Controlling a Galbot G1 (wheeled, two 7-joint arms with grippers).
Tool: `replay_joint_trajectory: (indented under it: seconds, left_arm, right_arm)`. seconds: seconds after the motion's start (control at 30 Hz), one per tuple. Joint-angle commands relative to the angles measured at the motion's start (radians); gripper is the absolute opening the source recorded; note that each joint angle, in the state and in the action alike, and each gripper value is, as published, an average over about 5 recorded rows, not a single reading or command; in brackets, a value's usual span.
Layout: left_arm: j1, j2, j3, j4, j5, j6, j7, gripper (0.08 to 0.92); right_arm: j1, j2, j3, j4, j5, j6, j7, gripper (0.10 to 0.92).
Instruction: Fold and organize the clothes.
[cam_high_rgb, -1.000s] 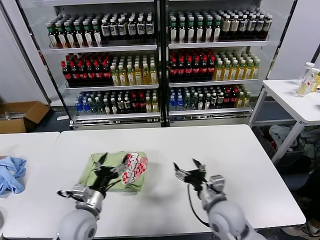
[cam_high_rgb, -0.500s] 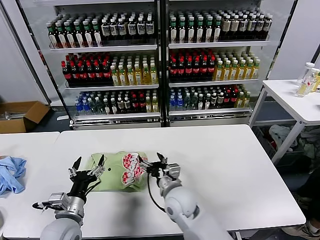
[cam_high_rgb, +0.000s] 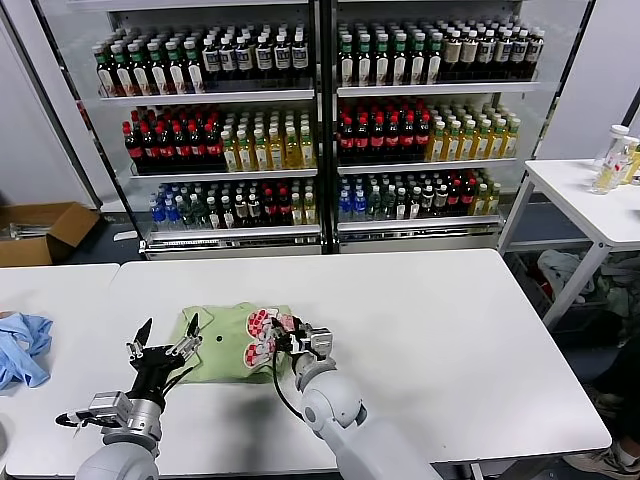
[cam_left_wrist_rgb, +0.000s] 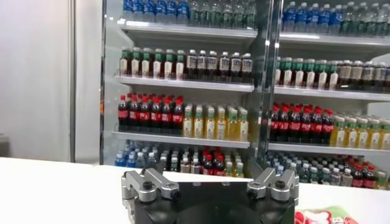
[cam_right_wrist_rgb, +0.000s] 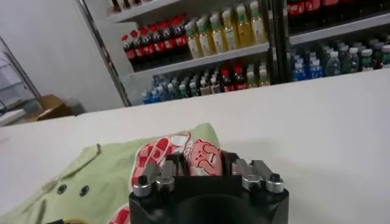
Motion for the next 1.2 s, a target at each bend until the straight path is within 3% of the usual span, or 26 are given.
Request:
replay_joint_trajectory:
  seconds: [0.03, 0.3, 0.4, 0.8, 1.0, 1.2]
  left_arm:
    - [0.01, -0.002, -0.008, 0.001, 0.002, -0.004, -0.003, 0.823]
    - [0.011, 0.002, -0.002, 0.007, -0.003, -0.01, 0.0, 0.823]
    - [0.008, 0.002, 0.003, 0.008, -0.003, -0.01, 0.001, 0.823]
    - [-0.006, 0.004, 0.02, 0.011, 0.0, -0.008, 0.004, 0.823]
    - [-0.005, 0.003, 0.026, 0.01, 0.005, -0.008, 0.005, 0.823]
    - [0.002, 0.001, 0.029, 0.006, 0.015, -0.009, 0.006, 0.823]
  right_arm:
    - [0.034, -0.01, -0.002, -0.08, -0.072, -0.046, -0.017, 0.42]
    - [0.052, -0.132, 0.052, -0.065, -0.103, -0.094, -0.089, 0.193]
    - [0.064, -0.189, 0.081, -0.055, -0.125, -0.112, -0.142, 0.153]
    - [0.149, -0.388, 0.175, -0.119, -0.28, -0.08, -0.419, 0.151]
    - [0.191, -0.388, 0.207, -0.184, -0.359, -0.017, -0.473, 0.151]
    - [0.137, -0.393, 0.226, -0.143, -0.371, 0.117, -0.441, 0.171]
